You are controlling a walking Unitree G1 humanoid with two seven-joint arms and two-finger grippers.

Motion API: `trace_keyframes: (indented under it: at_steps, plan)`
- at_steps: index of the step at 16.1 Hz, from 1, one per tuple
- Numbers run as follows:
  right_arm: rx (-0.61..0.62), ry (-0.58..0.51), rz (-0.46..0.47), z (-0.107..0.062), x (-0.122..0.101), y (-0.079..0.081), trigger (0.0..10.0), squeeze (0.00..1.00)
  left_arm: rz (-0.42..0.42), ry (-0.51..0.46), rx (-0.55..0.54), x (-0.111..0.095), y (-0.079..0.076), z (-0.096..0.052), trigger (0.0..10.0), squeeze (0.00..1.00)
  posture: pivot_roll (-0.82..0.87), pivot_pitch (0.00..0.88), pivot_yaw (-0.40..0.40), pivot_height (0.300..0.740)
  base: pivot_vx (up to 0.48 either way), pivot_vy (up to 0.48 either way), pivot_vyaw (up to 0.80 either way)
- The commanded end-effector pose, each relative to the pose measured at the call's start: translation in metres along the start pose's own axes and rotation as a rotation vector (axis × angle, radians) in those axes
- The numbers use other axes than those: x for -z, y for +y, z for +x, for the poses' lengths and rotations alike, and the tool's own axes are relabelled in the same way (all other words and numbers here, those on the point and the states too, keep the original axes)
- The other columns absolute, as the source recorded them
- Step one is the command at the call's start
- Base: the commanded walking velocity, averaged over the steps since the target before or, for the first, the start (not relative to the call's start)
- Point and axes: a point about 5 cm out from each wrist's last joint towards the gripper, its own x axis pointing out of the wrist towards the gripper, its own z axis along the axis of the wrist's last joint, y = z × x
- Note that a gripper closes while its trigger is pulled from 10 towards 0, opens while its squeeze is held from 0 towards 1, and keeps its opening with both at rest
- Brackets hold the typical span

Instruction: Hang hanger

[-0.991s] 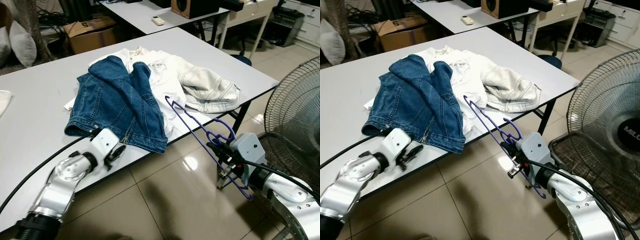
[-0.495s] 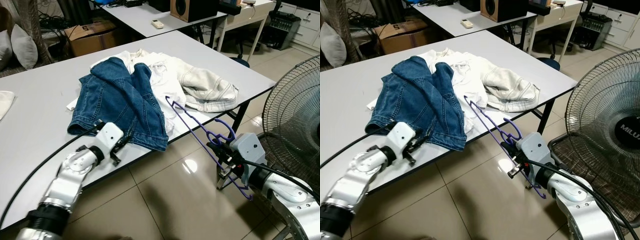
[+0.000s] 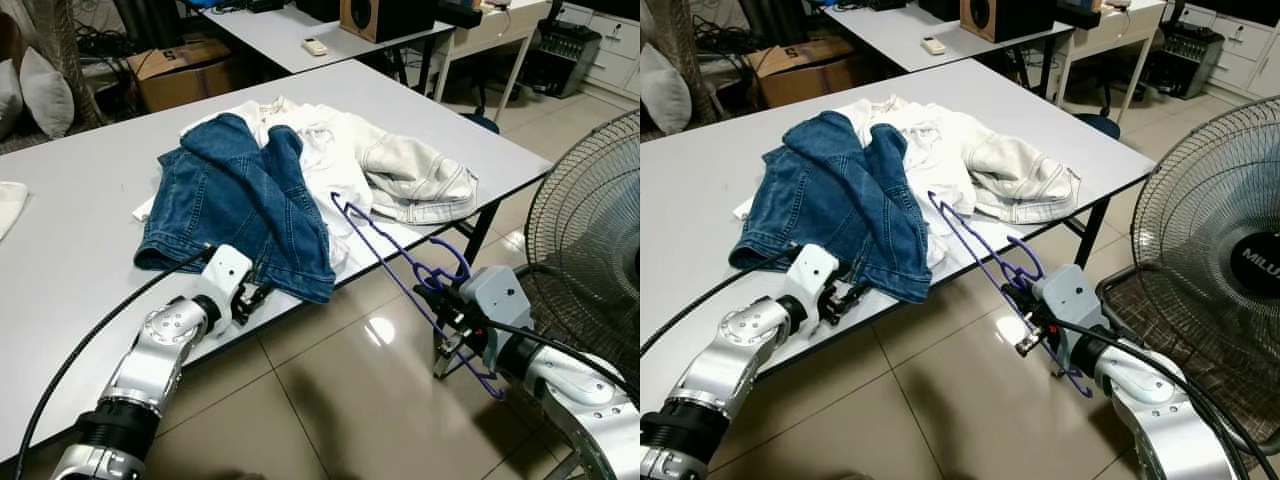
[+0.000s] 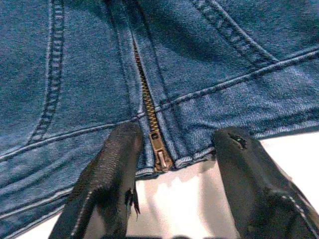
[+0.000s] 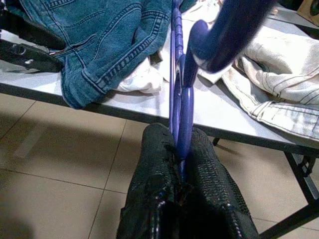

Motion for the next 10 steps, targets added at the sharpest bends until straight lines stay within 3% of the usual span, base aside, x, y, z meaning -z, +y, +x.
trace_keyframes:
  at_steps: [1,7,8,10]
  plan:
    - [-0.004,-0.010,-0.018,0.000,-0.004,0.001,10.0,0.00,0.033,0.049,-0.042,0.005,0.007,-0.001,10.0,0.00,-0.22,0.004,0.068,0.740,0.000,0.000,0.00]
    - [-0.020,-0.006,-0.023,0.000,-0.002,0.001,10.0,0.00,-0.015,0.065,-0.050,0.007,0.003,0.005,10.0,0.00,-0.23,0.000,0.064,0.740,0.000,0.000,0.00]
    - [-0.022,-0.004,-0.025,0.000,0.000,0.001,10.0,0.00,-0.013,0.074,-0.027,0.009,0.001,0.006,0.0,0.00,-0.23,0.000,0.064,0.740,0.000,0.000,0.00]
    - [-0.021,-0.001,-0.027,-0.001,0.002,0.000,10.0,0.00,-0.005,0.090,0.008,0.012,-0.004,0.005,0.0,0.00,-0.23,0.000,0.065,0.740,0.000,0.000,0.00]
